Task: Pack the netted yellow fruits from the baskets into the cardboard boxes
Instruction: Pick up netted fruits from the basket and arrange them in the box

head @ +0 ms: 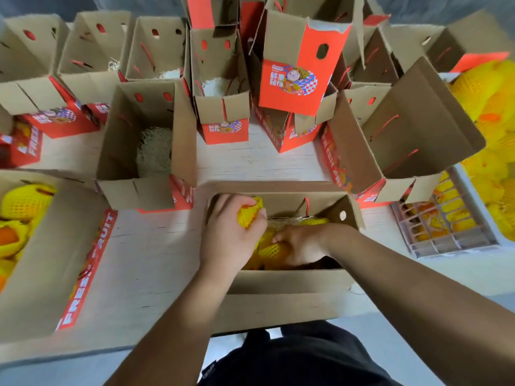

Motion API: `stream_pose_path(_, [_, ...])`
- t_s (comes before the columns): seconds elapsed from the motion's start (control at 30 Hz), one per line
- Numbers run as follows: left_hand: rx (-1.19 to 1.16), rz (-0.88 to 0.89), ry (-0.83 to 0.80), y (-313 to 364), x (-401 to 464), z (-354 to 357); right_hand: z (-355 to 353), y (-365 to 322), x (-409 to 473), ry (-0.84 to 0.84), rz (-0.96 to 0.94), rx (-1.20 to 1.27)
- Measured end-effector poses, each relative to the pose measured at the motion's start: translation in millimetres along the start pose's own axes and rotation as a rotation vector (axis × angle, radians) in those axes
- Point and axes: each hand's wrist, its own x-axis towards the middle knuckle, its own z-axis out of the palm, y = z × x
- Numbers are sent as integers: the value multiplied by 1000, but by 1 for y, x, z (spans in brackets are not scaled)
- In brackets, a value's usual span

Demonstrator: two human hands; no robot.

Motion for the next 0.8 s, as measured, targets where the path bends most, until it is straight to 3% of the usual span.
stream_pose_path(0.17, [102,-107,-211,-6,1,9,3,-1,3,21,13,-30])
stream_pose_path(0.3, [228,-152,-354,-13,7,13,9,8,2,197,31,90])
stream_pose_path(0.43, [269,-173,-753,-12,15,23,8,25,-3,417,-3,358])
stream_pose_path(0.57, [441,-152,-1105,0,31,48,13,31,-6,507,-102,448])
stream_pose_path(0.67, [469,-169,-1157,-6,39,58,13,36,-16,604,-138,536])
stream_pose_path(0.73, [388,-163,-1068,-14,35,61,10,43,-28,599,-135,568])
stream_pose_path(0.8, [397,-118,-914,-21,33,62,9,48,-36,485,-114,435])
